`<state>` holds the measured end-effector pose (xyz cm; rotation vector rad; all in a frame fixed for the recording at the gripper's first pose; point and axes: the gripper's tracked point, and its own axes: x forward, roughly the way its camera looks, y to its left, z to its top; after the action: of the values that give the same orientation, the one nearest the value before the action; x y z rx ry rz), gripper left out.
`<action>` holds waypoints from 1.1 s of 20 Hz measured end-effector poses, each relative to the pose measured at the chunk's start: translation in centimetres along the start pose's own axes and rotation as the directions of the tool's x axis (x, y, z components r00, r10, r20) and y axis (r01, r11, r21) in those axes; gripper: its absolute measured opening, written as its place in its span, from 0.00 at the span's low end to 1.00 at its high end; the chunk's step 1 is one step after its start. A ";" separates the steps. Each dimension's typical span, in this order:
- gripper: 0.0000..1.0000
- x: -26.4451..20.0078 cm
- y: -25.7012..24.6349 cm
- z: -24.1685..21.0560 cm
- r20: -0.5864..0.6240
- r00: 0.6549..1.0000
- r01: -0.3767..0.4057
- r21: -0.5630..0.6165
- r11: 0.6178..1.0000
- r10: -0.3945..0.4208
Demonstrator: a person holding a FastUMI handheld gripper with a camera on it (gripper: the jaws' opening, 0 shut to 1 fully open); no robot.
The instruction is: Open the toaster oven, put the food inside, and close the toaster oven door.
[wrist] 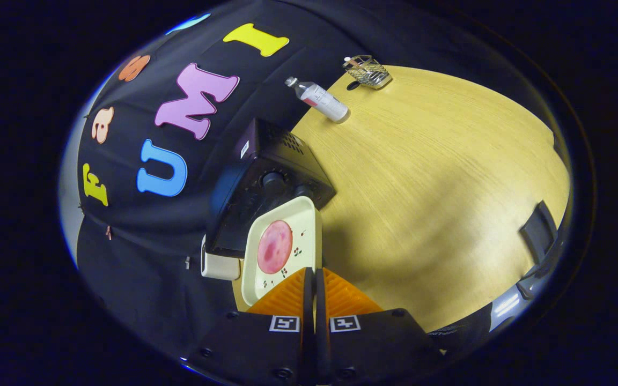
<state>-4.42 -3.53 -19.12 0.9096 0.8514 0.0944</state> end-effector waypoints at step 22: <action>0.06 18.1 9.7 -0.2 0.244 0.969 -0.069 0.170 0.983 0.026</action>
<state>10.32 10.15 -23.14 1.0854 0.6178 -0.0513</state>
